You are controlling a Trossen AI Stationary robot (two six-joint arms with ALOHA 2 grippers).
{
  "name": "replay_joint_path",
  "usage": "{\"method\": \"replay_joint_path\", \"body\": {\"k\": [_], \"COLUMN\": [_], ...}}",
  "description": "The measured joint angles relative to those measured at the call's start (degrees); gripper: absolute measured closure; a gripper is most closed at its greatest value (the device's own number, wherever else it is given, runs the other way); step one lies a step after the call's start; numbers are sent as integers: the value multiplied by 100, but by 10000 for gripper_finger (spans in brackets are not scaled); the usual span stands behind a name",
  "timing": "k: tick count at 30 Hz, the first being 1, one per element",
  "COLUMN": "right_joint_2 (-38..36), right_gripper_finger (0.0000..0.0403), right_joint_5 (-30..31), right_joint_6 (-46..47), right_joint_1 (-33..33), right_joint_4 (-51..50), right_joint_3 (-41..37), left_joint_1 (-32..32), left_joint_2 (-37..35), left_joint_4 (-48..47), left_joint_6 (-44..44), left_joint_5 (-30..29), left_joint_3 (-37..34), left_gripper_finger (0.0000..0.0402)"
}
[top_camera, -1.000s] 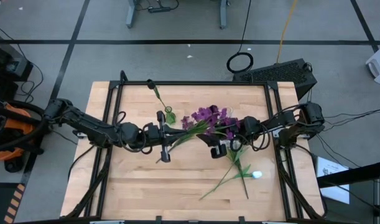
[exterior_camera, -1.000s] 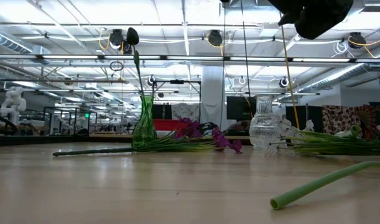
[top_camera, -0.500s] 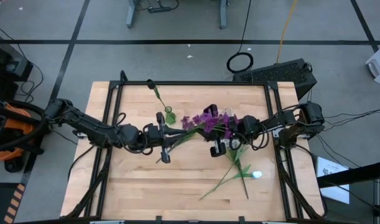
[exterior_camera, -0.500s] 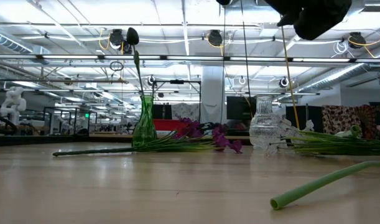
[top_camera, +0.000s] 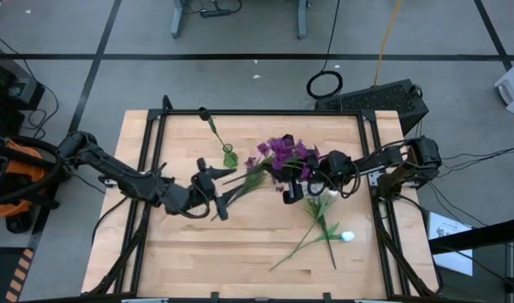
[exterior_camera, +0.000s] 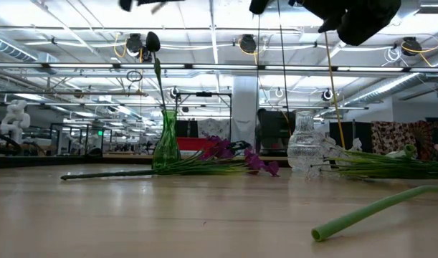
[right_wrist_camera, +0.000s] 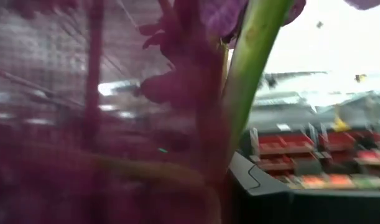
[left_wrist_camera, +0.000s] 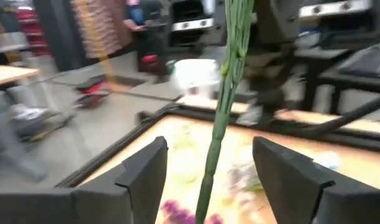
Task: Sort flowers into vase by color
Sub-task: Put the right purple flowers into the green vase
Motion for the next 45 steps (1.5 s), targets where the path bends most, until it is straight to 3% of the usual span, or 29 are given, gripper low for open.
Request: {"method": "replay_joint_path", "body": {"k": [7, 13, 18, 23, 25, 33, 41, 45], "right_joint_2": [-356, -356, -354, -354, -352, -316, 368, 724], "right_gripper_finger": [393, 394, 394, 394, 394, 394, 394, 394], "right_joint_5": [279, 265, 201, 84, 87, 88, 79, 77], "right_joint_6": [203, 343, 143, -357, -474, -404, 301, 473], "right_joint_1": [-402, -777, -1005, -1150, -1190, -1383, -1725, -1805], "right_joint_4": [-1027, -1225, -2308, -4224, -4510, -4419, -3946, -3838], "right_joint_3": [0, 114, 791, 1770, 1992, 2041, 2041, 2037], "left_joint_1": [-462, -645, -684, -682, -682, -682, -682, -682], "left_joint_2": [-86, -79, -72, -66, -66, -66, -44, 90], "left_joint_4": [-1780, -3637, -4615, -4642, -4639, -4436, -3879, -3657], "left_joint_6": [-1320, -3365, -4540, -4749, -4883, -5174, -5163, -5165], "left_joint_5": [-1223, -1483, -1493, -1496, -1496, -1346, -605, -555], "left_joint_3": [2, 2, -1, -247, -354, -764, -1137, -1180], "left_gripper_finger": [160, 160, 160, 160, 160, 160, 160, 160]}}
